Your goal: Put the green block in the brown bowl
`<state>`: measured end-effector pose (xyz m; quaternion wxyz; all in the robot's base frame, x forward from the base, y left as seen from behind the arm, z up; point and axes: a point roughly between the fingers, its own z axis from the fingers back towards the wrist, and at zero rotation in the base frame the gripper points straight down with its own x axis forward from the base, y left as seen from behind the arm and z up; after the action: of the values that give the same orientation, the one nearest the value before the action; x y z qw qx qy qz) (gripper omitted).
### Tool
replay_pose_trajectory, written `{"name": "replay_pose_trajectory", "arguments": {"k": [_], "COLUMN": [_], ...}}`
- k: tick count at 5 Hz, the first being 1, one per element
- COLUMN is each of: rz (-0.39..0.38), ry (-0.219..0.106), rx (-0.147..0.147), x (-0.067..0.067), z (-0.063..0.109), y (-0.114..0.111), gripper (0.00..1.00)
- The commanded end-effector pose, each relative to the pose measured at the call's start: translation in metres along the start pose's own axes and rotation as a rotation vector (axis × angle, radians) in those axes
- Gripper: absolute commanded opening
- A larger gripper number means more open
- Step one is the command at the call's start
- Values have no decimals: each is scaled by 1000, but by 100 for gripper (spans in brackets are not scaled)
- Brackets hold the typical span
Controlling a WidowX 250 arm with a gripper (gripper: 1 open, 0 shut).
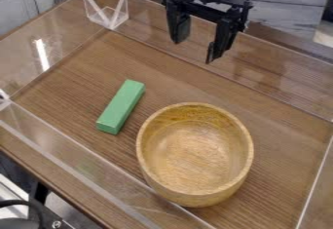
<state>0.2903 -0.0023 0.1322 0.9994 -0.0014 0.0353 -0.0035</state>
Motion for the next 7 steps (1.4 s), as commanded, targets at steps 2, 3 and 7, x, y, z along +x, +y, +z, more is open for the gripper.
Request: {"name": "replay_pose_trajectory", "arguments": {"k": [2,3,7], "rz": [-2,-55,-108], "ry": [33,-23,-182], "rx": [-1,6,-1], "x": [-29,-64,-62], "z": [-34,-48,-46], "y": [54,99,95], "gripper": [100,100,100]}}
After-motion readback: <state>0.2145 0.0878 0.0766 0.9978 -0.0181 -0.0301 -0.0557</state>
